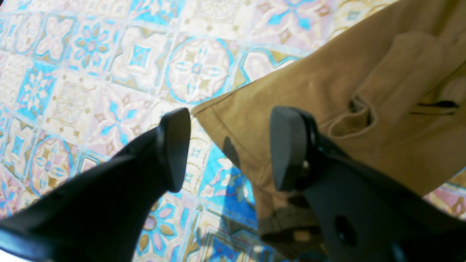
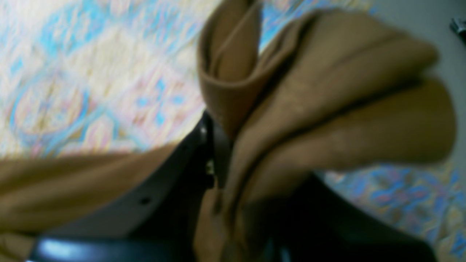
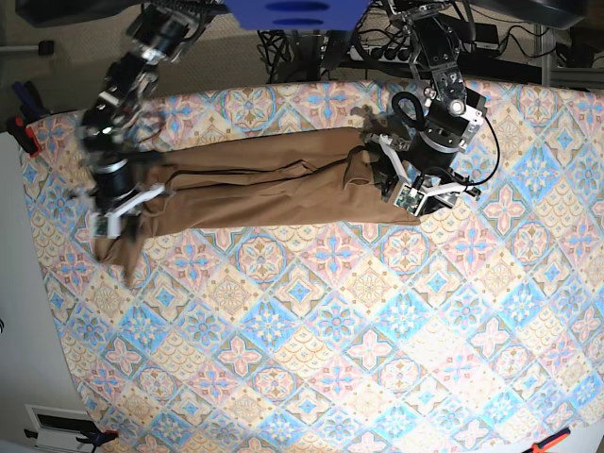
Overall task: Layout the t-shirt on the table in an organized manner, then fold the t-shirt properly
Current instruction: 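Fold the shirt end with the right gripper toward the left gripper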
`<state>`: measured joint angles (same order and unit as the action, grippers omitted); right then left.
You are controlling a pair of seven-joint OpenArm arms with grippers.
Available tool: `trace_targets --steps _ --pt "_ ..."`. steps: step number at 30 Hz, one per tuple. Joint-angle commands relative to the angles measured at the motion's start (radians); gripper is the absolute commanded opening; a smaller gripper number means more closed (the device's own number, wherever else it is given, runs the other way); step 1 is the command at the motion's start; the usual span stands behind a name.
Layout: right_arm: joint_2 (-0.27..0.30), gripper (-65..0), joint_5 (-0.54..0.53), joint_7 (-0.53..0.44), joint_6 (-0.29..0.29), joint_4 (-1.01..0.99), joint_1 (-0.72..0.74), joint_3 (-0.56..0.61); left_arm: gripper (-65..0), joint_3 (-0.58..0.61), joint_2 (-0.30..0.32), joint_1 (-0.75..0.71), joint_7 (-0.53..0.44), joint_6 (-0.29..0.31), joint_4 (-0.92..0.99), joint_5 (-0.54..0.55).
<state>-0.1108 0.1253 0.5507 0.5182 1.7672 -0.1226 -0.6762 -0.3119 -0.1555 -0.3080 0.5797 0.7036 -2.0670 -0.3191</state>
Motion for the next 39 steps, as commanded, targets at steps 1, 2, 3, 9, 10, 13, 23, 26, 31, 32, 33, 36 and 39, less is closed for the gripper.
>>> trace_targets --steps 1,2,3,9,10,13,23,26,31,32,33,36,39 --pt "-0.011 -65.0 0.003 -0.053 0.007 0.023 -0.001 0.023 -31.2 0.003 -0.002 0.003 -0.02 -0.005 -0.017 0.01" --pt "-0.023 -65.0 0.024 -0.087 0.007 0.023 -0.021 0.042 -31.2 0.003 -0.002 0.003 -0.02 -0.005 -0.017 0.01" --pt "-0.033 -65.0 0.044 -0.122 0.007 0.023 -0.041 0.056 -31.2 0.003 -0.002 0.003 -0.02 -0.005 -0.017 0.01" --pt "-0.04 -65.0 0.084 -0.303 0.001 0.023 -0.171 0.152 -31.2 0.003 -0.002 0.002 -0.02 -0.005 -0.017 0.01" --pt "-0.04 -65.0 0.086 -0.323 -0.014 0.023 -0.187 0.164 -31.2 0.003 -0.002 0.002 -0.019 -0.005 -0.017 0.01" --pt "-0.04 -65.0 0.089 -0.381 -0.071 0.023 -0.237 0.207 -31.2 0.003 -0.002 0.002 -0.019 -0.005 -0.017 0.01" --pt "-0.039 -65.0 0.141 -0.446 -0.085 0.023 -0.295 0.365 -31.3 0.003 -0.002 0.0 -0.017 -0.005 -0.017 0.01" --pt "-0.039 -65.0 0.219 -0.456 -0.102 0.017 -0.294 0.422 -31.3 0.003 -0.002 0.0 -0.017 -0.005 -0.017 0.004" --pt "-0.039 -65.0 0.276 -0.462 -0.198 0.012 -0.291 0.484 -31.3 0.003 -0.002 0.0 -0.017 -0.005 -0.016 -0.044" --pt "-0.037 -65.0 0.285 -0.462 -0.211 0.01 -0.291 0.493 -31.3 0.003 -0.002 0.0 -0.017 -0.005 -0.016 -0.047" --pt "-0.037 -65.0 0.291 -0.462 -0.221 0.004 -0.289 0.5 -31.3 0.003 -0.002 0.0 -0.017 -0.005 -0.016 -0.047" --pt "-0.037 -65.0 0.316 -0.461 -0.232 -0.045 -0.289 0.5 -31.3 0.003 -0.002 0.0 -0.017 -0.005 -0.016 -0.047" --pt "-0.037 -65.0 0.35 -0.461 -0.232 -0.085 -0.289 0.497 -31.3 0.003 -0.002 0.0 -0.017 -0.005 -0.016 -0.047"
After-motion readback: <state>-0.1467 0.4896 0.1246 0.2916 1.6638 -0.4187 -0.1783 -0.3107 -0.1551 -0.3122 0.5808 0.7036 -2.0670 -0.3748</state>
